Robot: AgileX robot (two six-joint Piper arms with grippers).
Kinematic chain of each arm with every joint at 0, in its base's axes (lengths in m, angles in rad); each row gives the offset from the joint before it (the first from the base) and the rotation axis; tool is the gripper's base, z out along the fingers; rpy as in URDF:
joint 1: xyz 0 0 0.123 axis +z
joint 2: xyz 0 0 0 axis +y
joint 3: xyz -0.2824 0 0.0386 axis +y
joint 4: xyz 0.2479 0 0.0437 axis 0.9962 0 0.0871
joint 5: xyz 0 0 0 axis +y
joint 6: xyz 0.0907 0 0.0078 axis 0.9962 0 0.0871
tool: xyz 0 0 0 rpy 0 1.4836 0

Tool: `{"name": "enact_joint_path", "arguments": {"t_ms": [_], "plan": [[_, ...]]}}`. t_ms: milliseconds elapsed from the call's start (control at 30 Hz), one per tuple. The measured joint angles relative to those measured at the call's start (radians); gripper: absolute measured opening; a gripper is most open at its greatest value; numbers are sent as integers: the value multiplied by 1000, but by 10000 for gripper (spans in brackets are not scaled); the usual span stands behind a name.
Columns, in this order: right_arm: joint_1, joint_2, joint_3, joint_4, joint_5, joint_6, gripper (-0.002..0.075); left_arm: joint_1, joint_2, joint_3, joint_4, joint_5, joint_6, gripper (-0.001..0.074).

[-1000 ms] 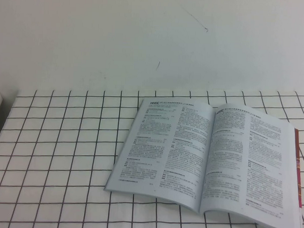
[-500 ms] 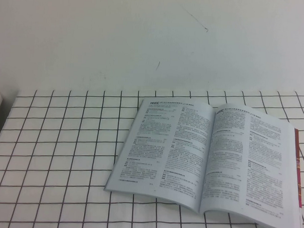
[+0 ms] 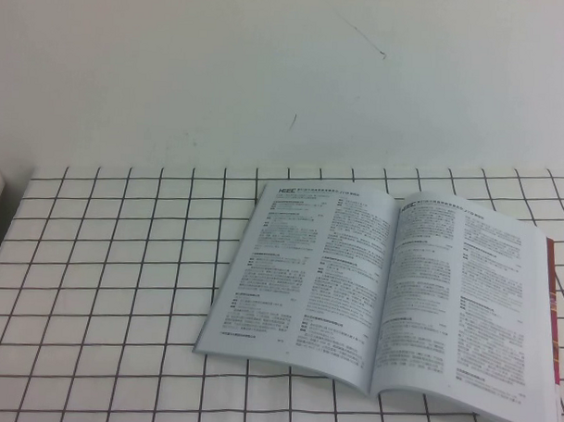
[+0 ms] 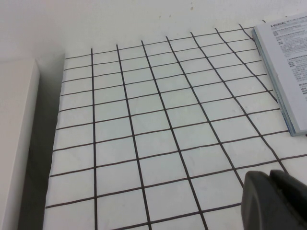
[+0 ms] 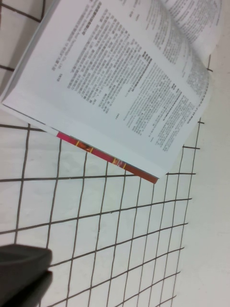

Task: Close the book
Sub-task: 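Close the open booklet and leave it lying on the table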

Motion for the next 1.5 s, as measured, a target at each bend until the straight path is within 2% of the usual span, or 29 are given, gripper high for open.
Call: {"name": "enact_joint_path", "arguments": {"t_ms": [567, 733, 900, 1267, 1400, 1500], "plan": [[0, 0, 0, 0, -2, -2, -3, 0, 0, 0, 0, 0, 2, -4], [0, 0, 8, 2, -68, -4, -3, 0, 0, 4, 0, -56, 0, -4], [0, 0, 10, 2, -316, -4, -3, 0, 0, 4, -9, -263, 0, -4], [0, 0, 10, 2, -1020, -4, -3, 0, -1, 4, -14, -782, 0, -4], [0, 0, 10, 9, -1152, 2, -3, 0, -1, 4, -14, -856, 0, -4], [0, 0, 10, 34, -1153, 4, -3, 0, -1, 4, -16, -868, 0, -4]]}}
